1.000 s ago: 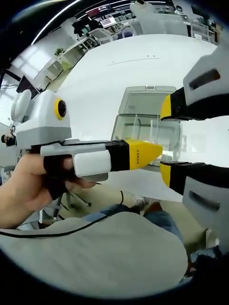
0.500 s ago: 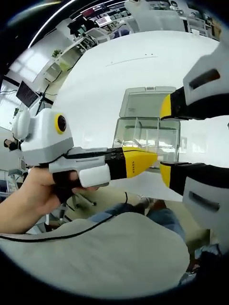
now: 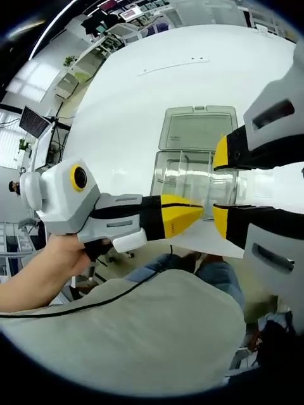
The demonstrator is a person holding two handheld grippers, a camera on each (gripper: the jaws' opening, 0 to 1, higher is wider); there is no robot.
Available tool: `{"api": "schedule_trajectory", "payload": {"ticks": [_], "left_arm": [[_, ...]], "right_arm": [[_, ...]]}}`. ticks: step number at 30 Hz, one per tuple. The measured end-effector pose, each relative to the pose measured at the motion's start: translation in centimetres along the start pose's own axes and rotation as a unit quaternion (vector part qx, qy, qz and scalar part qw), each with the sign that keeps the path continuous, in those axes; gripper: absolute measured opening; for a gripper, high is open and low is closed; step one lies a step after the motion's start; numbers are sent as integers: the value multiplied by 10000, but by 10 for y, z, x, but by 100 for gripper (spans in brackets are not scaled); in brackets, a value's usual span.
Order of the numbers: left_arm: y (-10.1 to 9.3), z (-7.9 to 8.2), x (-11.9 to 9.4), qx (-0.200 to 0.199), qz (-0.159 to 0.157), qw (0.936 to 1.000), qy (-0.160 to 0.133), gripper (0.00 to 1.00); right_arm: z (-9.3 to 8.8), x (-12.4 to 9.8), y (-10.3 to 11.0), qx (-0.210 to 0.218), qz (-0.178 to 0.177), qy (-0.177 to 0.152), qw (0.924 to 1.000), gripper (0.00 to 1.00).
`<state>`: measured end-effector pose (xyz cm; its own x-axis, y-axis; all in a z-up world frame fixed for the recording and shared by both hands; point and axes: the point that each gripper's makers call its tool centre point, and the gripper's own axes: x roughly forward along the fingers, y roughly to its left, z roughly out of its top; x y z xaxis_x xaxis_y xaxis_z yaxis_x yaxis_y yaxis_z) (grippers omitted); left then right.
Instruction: Insert the divider into the dual guide fixture by aligning both edges with the guide slots and pushing it downward to the bottom, including one-sided entry, uneven engagement, binding, and posture correction.
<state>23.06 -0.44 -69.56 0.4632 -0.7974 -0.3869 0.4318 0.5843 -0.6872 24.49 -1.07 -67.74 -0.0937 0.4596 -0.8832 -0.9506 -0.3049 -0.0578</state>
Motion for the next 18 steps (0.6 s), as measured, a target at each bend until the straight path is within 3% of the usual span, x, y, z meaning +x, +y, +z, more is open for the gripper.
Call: {"api": "schedule_trajectory", "payload": {"ticks": [10, 18], "left_arm": [[-3, 2, -2, 696, -13, 9976, 20, 0], [-7, 4, -2, 1435, 12, 9896, 51, 0]], "right_arm": [[1, -2, 3, 129, 590, -52, 9982, 10], [5, -1, 9, 92, 970, -31, 9952, 7]]}}
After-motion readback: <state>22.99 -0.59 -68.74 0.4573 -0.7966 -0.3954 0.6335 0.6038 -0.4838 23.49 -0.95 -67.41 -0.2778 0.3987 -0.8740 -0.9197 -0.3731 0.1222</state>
